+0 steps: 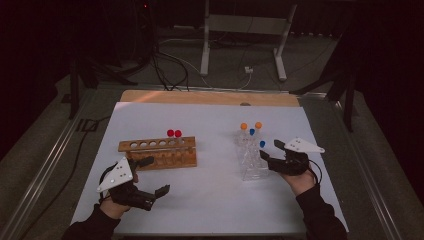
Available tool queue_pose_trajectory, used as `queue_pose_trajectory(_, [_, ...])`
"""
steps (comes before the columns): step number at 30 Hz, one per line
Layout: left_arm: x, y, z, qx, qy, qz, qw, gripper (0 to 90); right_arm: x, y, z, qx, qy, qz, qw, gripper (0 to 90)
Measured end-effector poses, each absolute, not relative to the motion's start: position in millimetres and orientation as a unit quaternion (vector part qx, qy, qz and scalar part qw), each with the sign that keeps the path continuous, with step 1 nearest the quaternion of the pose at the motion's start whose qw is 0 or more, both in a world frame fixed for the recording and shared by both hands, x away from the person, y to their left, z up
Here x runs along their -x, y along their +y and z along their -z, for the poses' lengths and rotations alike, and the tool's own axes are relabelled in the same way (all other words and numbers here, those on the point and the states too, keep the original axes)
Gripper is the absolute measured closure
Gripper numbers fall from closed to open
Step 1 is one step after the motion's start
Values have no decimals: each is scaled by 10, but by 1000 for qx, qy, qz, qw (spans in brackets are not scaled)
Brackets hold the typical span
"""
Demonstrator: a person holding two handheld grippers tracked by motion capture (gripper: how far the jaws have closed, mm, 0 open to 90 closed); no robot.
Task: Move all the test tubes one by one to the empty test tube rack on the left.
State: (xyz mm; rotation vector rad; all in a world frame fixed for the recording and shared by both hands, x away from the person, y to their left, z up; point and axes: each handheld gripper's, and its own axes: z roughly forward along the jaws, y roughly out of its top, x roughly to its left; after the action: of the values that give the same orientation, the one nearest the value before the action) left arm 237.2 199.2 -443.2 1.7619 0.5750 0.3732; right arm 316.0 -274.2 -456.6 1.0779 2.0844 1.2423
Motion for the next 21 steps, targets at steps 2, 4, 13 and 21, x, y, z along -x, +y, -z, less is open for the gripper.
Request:
queue_pose_trajectory(2, [-2376, 2002, 4440, -754, 247, -159, 587, 5, -3188, -2735, 4630, -399, 766, -445, 236, 422])
queue_pose_trajectory(4, [-2378, 2005, 4447, -753, 247, -157, 589, 6, -3211, -2730, 4672, -400, 769, -438, 236, 491])
queue_pose_trajectory(13, [-2402, 2013, 4458, -752, 249, -152, 591, 6, -3284, -2680, 4740, -397, 771, -441, 231, 667])
queue_pose_trajectory(21, [-2409, 2017, 4457, -752, 251, -150, 591, 6, -3311, -2641, 4718, -394, 775, -436, 231, 764])
